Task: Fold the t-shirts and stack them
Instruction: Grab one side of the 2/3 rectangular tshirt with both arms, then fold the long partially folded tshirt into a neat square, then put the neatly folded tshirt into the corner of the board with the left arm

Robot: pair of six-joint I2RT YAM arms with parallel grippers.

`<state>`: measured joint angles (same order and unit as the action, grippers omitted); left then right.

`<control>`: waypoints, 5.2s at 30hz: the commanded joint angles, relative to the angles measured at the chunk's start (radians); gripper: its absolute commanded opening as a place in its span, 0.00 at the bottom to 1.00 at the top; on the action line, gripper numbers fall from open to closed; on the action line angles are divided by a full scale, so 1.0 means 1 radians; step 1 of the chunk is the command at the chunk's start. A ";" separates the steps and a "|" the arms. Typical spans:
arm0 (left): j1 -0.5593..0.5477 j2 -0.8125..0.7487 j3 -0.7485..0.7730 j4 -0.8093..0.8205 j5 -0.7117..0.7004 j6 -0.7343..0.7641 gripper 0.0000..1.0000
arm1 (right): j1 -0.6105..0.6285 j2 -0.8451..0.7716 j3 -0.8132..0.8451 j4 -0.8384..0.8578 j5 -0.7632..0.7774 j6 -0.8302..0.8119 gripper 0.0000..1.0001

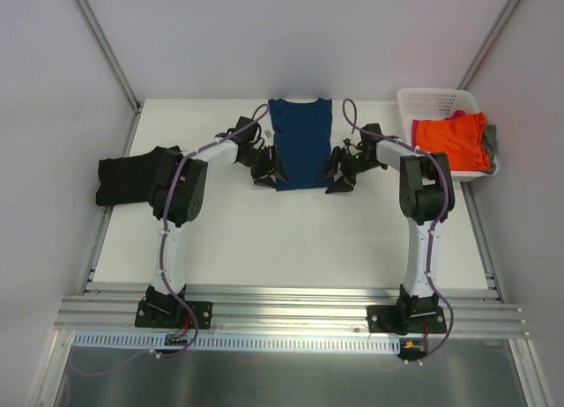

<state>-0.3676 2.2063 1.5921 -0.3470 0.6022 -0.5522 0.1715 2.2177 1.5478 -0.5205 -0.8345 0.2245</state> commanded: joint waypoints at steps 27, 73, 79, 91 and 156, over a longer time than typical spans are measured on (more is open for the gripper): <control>-0.019 -0.011 -0.107 -0.035 -0.055 -0.006 0.50 | -0.063 0.008 0.005 0.022 0.035 -0.033 0.52; 0.029 -0.568 -0.311 -0.138 -0.010 0.140 0.00 | 0.005 -0.573 -0.348 -0.081 0.028 0.003 0.01; 0.029 -0.623 -0.297 -0.158 -0.005 0.169 0.00 | 0.033 -0.644 -0.310 -0.118 0.052 -0.014 0.01; 0.055 -0.412 -0.014 -0.159 -0.016 0.193 0.00 | 0.016 -0.551 -0.197 -0.067 0.095 -0.028 0.01; 0.065 0.351 0.519 -0.006 0.073 0.098 0.86 | -0.004 -0.166 0.138 0.062 0.215 -0.065 0.97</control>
<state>-0.2691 2.4908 2.0979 -0.3489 0.6308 -0.3977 0.1688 2.0827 1.6604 -0.4675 -0.6270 0.1783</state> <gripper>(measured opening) 0.863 0.966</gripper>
